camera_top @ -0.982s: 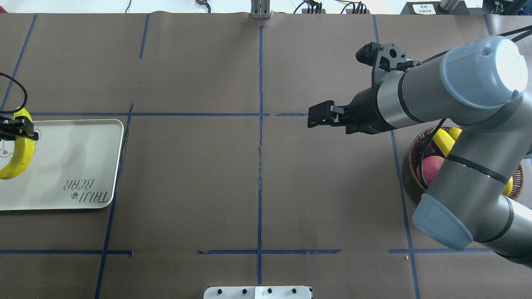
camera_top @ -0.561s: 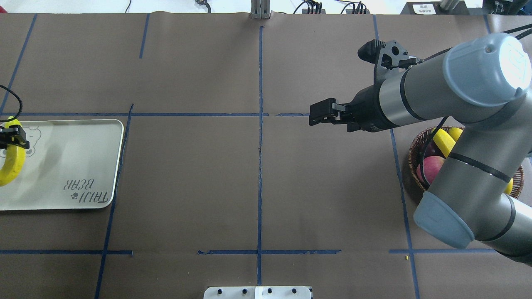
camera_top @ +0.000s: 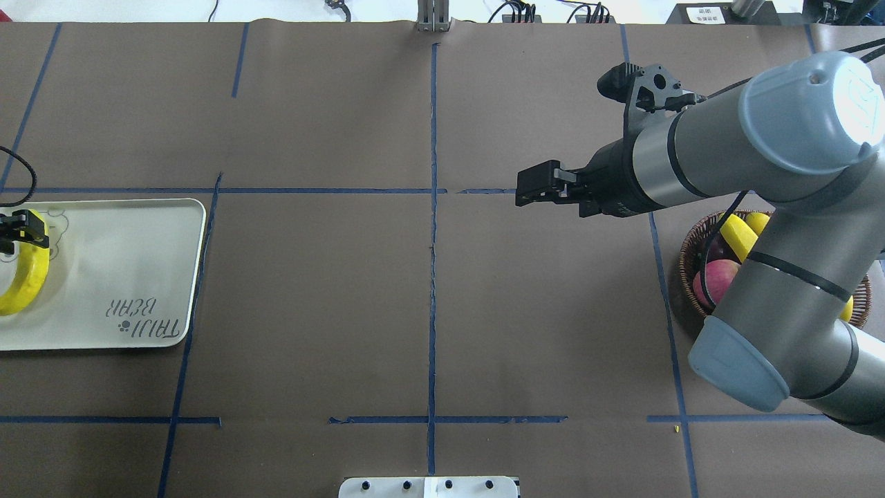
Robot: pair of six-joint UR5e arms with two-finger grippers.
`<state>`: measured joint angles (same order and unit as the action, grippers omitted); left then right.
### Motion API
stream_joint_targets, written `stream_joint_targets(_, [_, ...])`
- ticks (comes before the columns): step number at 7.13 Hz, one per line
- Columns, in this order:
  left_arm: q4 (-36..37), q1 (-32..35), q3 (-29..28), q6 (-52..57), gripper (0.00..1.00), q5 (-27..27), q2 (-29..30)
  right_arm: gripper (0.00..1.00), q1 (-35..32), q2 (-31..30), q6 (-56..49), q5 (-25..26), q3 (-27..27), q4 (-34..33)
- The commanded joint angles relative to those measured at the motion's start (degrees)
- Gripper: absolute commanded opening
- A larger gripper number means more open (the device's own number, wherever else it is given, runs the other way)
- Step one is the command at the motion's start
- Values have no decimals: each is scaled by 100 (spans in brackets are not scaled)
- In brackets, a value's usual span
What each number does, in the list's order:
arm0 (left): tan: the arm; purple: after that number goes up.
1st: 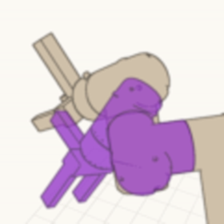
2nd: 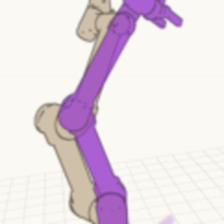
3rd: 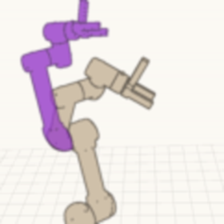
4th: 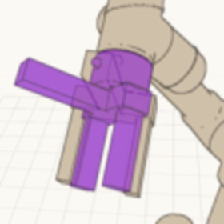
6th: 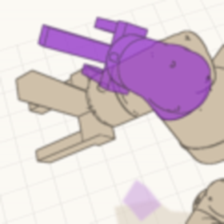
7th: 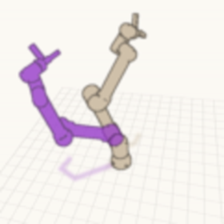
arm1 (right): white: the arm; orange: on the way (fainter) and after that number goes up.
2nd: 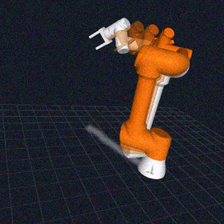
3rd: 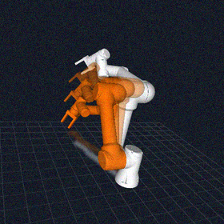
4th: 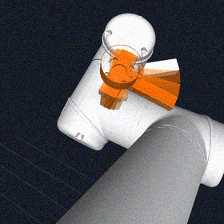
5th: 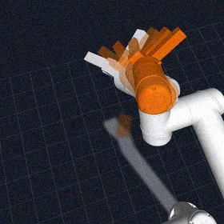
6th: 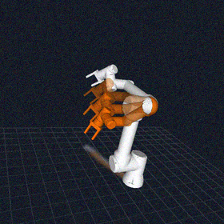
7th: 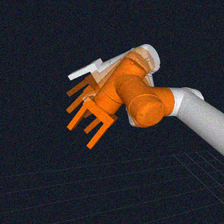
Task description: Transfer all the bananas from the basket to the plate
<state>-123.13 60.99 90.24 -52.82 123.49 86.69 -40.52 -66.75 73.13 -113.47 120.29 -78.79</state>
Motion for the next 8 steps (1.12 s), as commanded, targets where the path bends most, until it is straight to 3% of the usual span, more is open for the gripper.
stream_joint_targets(1, [-9,26,125,52,99,43,32,100,-61,-126,0,-17,29,-5])
stream_joint_targets(2, [122,35,552,9,99,166,24,100,-175,-484,-165,-70,160,4])
stream_joint_targets(3, [793,70,1148,-9,99,471,58,100,-402,-1053,-933,-253,388,21])
stream_joint_targets(5, [2392,44,2196,-314,99,474,573,100,-1043,-2021,-2253,-605,399,100])
stream_joint_targets(6, [2521,-112,2278,-1022,99,448,1012,100,-1507,-2443,-2790,-911,390,92])
stream_joint_targets(8, [2531,-814,2332,-2245,99,309,1637,100,-2544,-3165,-3163,-2103,294,92])
